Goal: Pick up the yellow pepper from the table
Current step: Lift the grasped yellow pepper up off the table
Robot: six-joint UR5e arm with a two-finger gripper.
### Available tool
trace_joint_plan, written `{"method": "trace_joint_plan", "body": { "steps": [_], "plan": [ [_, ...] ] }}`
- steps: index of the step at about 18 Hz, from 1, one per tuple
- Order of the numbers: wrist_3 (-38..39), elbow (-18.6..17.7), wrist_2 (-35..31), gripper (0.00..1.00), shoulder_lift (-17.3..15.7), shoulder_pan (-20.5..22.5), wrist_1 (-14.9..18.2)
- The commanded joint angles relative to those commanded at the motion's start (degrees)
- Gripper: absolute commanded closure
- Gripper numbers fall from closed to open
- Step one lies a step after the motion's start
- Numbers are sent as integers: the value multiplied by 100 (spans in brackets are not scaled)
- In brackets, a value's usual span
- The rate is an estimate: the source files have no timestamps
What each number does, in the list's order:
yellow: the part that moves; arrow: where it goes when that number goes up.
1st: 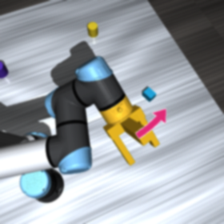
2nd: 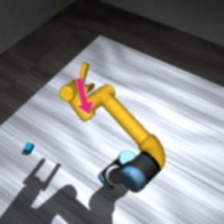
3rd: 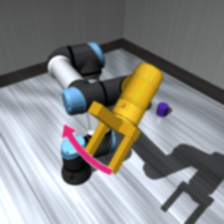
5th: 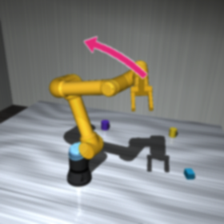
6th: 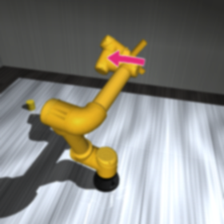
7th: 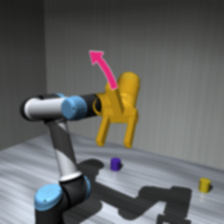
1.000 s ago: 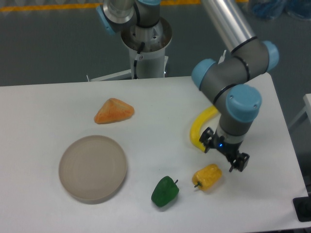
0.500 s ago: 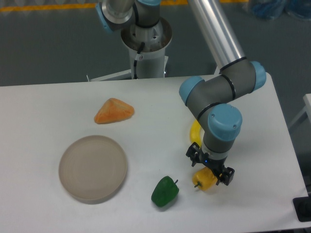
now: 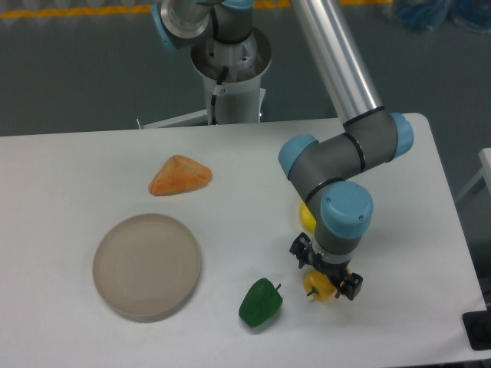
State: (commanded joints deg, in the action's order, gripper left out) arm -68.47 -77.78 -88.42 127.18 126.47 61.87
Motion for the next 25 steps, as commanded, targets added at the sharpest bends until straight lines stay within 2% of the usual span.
{"method": "trace_joint_plan", "body": {
  "steps": [2, 3, 4, 8, 9, 13, 15, 18, 23, 25],
  "plan": [
    [-79, 35, 44, 79, -35, 9, 9],
    [-79, 53, 61, 93, -61, 9, 18],
    [-88, 53, 70, 95, -105, 35, 26],
    [-70, 44, 26, 95, -456, 53, 132],
    [-70, 44, 26, 95, -657, 88, 410],
    [-332, 70, 26, 97, -1124, 368, 1378],
    [-701, 62, -9, 97, -1256, 474, 1590],
    [-1588, -35, 44, 97, -1318, 799, 1635],
    [-2328, -88, 44, 98, -1231, 923, 1574],
    [-2356, -88, 61, 100, -1195, 914, 1565]
  ]
}}
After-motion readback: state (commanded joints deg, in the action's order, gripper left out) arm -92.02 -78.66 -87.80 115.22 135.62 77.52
